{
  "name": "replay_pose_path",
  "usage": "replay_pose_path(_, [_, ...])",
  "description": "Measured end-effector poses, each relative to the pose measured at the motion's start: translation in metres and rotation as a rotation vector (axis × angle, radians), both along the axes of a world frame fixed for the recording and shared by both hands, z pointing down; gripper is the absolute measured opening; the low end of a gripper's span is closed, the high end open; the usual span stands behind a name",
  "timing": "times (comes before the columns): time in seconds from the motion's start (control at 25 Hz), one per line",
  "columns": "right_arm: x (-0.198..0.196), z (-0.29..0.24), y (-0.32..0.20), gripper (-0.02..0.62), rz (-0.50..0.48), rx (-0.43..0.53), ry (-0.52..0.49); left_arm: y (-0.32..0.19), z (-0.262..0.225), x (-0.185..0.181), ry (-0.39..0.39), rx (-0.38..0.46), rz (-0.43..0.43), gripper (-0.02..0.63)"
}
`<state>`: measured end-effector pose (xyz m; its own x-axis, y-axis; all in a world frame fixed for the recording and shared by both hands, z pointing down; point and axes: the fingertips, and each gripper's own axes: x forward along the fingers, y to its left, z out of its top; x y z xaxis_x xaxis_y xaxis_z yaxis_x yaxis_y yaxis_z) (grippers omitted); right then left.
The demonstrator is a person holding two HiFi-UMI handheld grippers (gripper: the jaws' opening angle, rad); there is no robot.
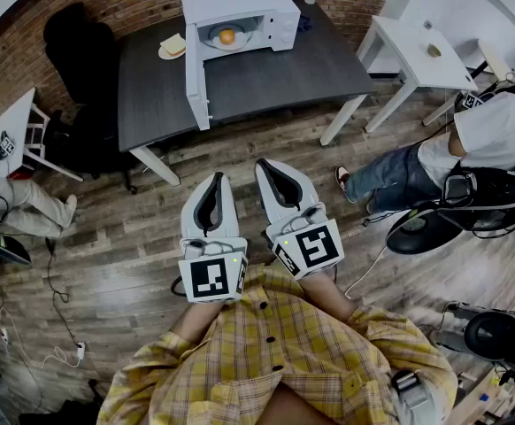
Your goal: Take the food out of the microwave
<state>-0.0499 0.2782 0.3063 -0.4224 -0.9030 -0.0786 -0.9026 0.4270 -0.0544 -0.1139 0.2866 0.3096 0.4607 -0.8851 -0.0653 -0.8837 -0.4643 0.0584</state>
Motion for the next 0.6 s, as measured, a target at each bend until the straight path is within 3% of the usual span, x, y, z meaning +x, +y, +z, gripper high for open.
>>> replay_pose_path(0.6, [0.024, 0.002, 0.014, 0.003, -0.02, 0.012, -0.044, 0.015, 0.003, 0.021, -0.034, 0.011, -0.02, 0.0])
